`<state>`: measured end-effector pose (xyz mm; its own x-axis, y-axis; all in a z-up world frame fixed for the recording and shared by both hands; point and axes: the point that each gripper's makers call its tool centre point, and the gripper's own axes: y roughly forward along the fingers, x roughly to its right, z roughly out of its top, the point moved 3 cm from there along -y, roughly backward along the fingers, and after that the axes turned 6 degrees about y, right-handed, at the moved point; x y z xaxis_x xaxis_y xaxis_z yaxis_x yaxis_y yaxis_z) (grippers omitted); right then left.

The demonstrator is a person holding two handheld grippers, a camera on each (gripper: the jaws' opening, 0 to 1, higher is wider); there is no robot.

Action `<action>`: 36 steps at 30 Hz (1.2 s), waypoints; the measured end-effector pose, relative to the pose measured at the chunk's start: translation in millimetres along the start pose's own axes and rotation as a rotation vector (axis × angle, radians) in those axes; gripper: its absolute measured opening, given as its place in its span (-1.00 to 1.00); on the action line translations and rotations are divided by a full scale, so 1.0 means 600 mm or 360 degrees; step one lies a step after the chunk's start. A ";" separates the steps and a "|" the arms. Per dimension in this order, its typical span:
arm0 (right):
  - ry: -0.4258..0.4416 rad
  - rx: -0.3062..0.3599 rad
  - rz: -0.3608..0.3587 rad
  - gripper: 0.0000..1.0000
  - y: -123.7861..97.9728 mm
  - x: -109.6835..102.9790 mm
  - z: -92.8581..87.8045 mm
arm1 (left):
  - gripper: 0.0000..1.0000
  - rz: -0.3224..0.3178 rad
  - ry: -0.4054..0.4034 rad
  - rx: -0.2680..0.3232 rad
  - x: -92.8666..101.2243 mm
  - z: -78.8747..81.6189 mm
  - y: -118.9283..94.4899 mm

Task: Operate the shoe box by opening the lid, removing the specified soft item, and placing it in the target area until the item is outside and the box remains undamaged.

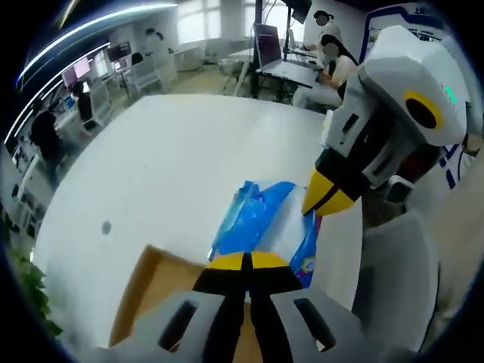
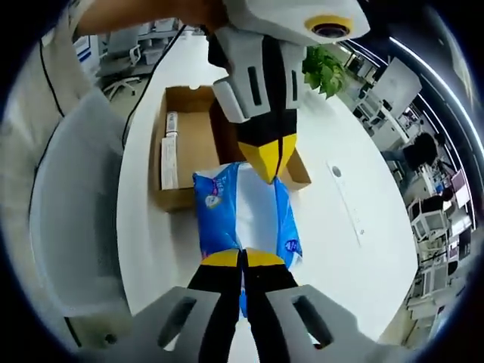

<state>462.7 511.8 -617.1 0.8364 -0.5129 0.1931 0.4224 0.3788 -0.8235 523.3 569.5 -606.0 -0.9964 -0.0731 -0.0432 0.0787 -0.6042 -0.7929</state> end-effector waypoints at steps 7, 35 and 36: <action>0.0052 -0.0032 -0.0024 -1.00 -0.010 0.019 -0.032 | -1.00 -0.0027 0.0008 0.0017 0.004 0.023 0.027; 0.0183 -0.0174 -0.0069 -1.00 -0.032 0.078 -0.171 | -1.00 -0.0158 0.0115 0.0019 0.029 0.105 0.144; 0.0185 -0.0180 -0.0074 -1.00 -0.033 0.079 -0.176 | -1.00 -0.0163 0.0118 0.0020 0.030 0.108 0.148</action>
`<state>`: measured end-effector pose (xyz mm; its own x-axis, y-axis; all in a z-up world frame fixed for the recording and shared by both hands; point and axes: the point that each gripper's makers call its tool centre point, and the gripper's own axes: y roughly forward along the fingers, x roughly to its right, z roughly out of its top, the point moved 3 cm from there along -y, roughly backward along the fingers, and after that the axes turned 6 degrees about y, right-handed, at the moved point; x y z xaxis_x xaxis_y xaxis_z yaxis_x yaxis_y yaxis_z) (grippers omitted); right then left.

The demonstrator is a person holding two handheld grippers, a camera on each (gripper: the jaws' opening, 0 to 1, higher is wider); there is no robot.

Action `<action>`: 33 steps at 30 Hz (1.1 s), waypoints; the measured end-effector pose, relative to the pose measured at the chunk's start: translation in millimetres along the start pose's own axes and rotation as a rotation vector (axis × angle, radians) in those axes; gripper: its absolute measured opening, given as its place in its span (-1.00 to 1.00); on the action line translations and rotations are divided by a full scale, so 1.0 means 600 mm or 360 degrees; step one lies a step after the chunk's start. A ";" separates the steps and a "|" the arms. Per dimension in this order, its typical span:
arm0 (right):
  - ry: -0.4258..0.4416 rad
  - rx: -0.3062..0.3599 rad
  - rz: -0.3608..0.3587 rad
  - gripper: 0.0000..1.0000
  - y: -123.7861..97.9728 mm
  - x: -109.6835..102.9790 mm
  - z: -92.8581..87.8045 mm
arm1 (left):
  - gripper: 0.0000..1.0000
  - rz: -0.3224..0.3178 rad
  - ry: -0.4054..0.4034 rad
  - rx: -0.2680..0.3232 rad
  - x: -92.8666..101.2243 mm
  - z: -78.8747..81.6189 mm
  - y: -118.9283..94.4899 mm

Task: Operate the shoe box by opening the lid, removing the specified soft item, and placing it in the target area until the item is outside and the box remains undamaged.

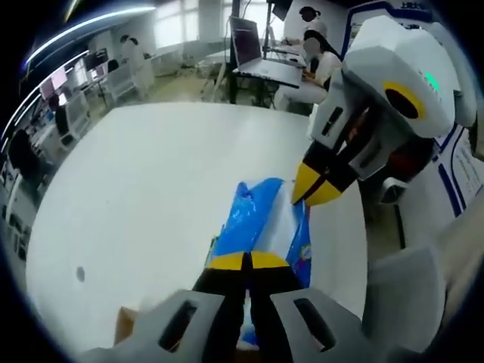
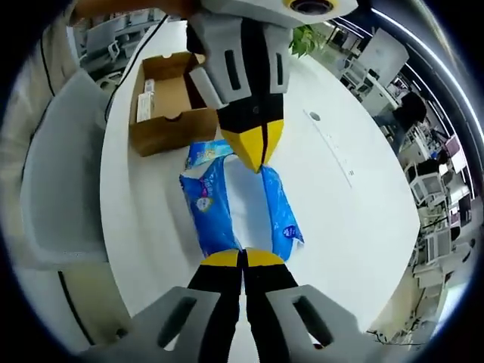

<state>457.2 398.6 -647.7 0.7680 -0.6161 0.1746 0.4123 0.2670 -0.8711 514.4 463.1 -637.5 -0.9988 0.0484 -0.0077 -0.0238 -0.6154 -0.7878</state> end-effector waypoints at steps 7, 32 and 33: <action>0.0030 -0.0039 -0.0024 -1.00 -0.005 0.018 -0.035 | -1.00 -0.0033 0.0066 -0.0013 0.007 0.034 0.027; 0.0173 -0.0142 -0.0118 -1.00 -0.015 0.075 -0.141 | -1.00 -0.0136 0.0147 -0.0008 0.000 0.115 0.124; 0.0181 -0.0144 -0.0120 -1.00 -0.014 0.077 -0.144 | -1.00 -0.0142 0.0152 -0.0008 0.000 0.116 0.127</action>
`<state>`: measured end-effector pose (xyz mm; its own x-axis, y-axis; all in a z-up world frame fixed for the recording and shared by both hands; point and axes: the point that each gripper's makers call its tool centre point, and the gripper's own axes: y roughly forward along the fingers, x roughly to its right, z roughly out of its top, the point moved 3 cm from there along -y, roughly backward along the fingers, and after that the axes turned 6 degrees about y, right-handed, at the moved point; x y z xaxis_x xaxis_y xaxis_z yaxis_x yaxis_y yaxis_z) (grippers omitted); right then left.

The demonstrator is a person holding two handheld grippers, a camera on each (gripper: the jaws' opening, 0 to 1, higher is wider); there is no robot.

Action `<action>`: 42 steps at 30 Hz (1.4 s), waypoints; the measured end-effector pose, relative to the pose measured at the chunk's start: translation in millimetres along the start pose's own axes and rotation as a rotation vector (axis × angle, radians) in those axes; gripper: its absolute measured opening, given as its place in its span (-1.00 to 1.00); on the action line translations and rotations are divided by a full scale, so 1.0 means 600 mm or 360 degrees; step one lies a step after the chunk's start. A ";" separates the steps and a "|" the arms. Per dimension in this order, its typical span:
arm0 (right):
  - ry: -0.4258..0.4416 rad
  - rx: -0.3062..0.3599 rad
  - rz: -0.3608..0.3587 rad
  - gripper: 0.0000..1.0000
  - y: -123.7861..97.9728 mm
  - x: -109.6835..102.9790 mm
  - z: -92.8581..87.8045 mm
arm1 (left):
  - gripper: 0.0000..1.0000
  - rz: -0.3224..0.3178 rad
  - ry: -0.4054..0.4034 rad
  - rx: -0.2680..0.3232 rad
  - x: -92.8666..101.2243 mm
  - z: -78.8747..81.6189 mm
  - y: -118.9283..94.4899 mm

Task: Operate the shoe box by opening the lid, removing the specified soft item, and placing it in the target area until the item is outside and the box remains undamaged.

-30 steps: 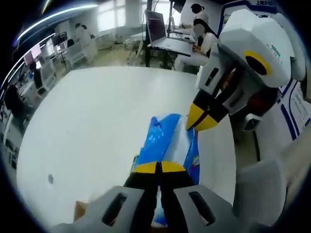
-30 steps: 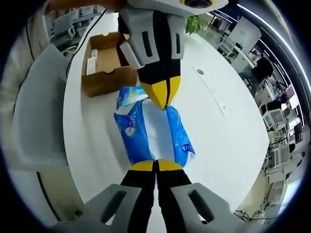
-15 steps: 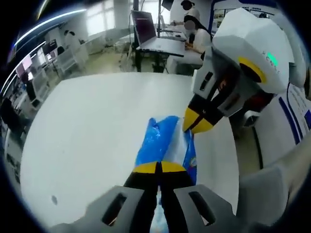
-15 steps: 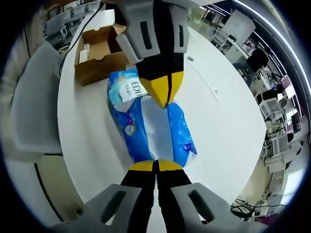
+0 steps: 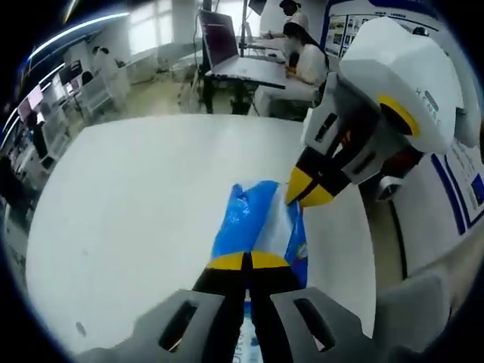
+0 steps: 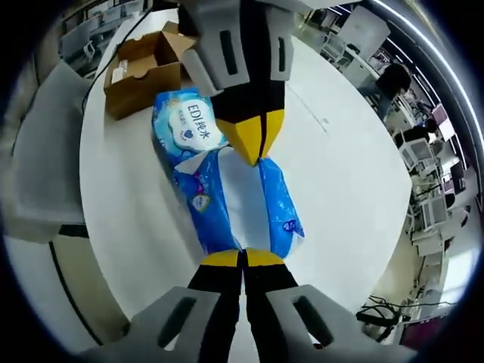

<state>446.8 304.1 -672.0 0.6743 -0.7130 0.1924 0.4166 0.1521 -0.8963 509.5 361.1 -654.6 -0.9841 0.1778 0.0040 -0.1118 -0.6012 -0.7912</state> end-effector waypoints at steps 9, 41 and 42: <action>0.0029 -0.0052 -0.0027 -1.00 0.019 0.017 -0.031 | -1.00 -0.0059 -0.0001 0.0010 0.001 -0.004 0.036; 0.0141 -0.0085 -0.0038 -1.00 0.080 0.012 -0.058 | -1.00 -0.0051 -0.0119 0.0109 -0.013 -0.047 0.096; 0.0145 -0.0081 -0.0046 -1.00 0.081 0.013 -0.057 | -1.00 -0.0044 -0.0126 0.0113 -0.015 -0.047 0.096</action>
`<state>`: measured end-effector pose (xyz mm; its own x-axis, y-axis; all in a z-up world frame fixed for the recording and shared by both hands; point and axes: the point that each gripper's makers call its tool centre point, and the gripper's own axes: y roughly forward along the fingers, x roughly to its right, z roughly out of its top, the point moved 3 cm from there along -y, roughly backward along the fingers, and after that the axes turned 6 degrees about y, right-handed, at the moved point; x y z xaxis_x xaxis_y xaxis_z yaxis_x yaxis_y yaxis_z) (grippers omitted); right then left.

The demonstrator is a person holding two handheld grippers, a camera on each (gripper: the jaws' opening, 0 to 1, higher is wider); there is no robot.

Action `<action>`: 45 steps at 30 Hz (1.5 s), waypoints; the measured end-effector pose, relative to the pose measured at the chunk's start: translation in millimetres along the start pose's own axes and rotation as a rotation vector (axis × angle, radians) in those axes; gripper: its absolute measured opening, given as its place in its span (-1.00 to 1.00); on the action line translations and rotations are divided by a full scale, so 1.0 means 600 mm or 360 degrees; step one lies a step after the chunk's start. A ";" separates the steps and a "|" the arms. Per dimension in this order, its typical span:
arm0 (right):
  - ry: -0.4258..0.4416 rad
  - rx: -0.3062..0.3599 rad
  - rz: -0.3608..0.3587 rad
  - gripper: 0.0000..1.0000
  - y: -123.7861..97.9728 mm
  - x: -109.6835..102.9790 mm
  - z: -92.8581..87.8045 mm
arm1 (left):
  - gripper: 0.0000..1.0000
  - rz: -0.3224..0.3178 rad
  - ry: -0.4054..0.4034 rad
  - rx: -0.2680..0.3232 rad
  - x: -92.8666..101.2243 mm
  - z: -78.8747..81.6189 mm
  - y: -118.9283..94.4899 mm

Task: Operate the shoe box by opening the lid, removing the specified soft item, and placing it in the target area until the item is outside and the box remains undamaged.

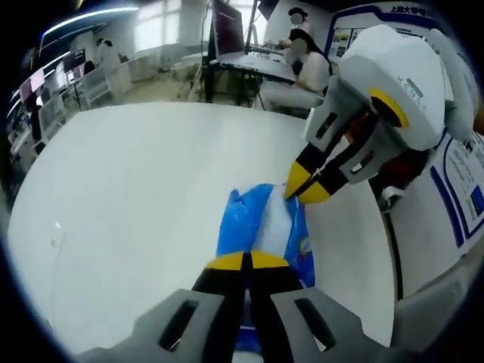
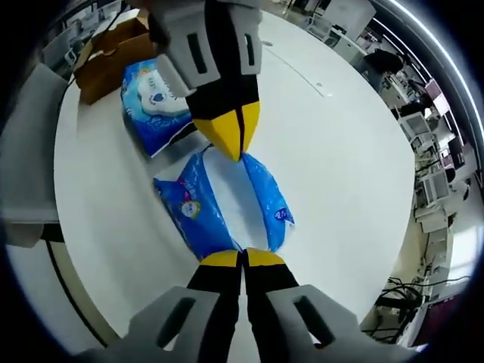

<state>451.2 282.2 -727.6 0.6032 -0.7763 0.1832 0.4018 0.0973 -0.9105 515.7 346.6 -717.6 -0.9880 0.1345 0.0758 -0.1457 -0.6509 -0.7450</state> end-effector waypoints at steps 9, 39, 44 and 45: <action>0.0055 0.0031 -0.0005 -0.92 0.000 0.001 0.004 | -1.00 0.0013 -0.0099 0.0030 -0.002 -0.001 -0.004; 0.0194 0.0302 -0.0013 -0.29 -0.107 -0.040 0.075 | -0.12 0.0134 -0.0228 0.0200 0.032 0.036 -0.164; 0.0186 0.0317 -0.0034 -0.20 -0.125 -0.050 0.083 | 0.01 0.0162 -0.0220 0.0208 0.045 0.028 -0.194; 0.0195 0.0322 -0.0038 -0.20 -0.128 -0.050 0.085 | 0.03 0.0167 -0.0226 0.0213 0.050 0.025 -0.202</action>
<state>437.6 330.1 -644.5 0.5087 -0.8484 0.1464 0.5525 0.1913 -0.8113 503.0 418.2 -614.9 -0.9940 -0.0395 0.1022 -0.0380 -0.7505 -0.6598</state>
